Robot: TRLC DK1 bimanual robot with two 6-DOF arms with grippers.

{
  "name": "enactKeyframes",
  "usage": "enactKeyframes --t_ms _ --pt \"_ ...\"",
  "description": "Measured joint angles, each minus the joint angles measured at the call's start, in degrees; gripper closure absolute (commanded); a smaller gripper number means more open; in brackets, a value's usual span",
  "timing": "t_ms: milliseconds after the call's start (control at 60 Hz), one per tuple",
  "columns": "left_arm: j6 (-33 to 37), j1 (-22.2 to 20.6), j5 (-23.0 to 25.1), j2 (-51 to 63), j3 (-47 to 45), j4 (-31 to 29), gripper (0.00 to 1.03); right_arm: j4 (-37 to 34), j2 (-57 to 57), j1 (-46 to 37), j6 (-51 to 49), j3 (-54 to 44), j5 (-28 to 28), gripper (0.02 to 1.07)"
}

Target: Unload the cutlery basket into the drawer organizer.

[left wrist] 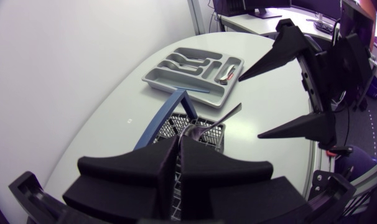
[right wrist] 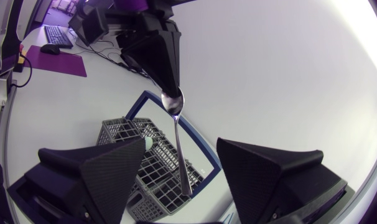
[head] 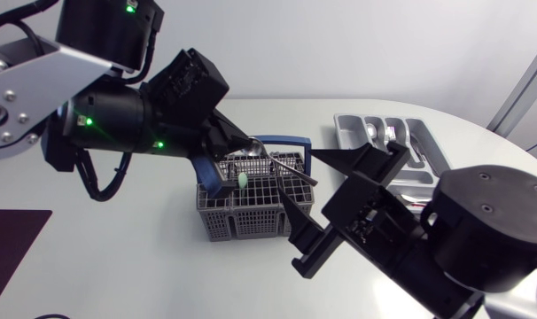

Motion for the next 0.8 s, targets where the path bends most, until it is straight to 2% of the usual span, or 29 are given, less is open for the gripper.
enactKeyframes --t_ms 367,550,717,800 --pt "-2.6 -0.3 2.1 2.4 3.9 -6.7 1.00 9.0 8.2 -0.1 -6.1 0.0 -0.5 0.61" --pt "-2.8 -0.5 2.3 3.2 5.4 -8.8 1.00 9.9 9.0 -0.2 -8.5 0.0 -0.7 0.61" --pt "-2.8 -0.7 2.3 3.2 6.3 -9.4 1.00 10.8 10.0 -0.9 -9.4 0.0 -0.7 0.71" --pt "-2.8 -0.8 2.3 3.2 6.6 -9.7 1.00 10.9 10.4 -1.3 -9.9 0.0 -0.8 0.71"
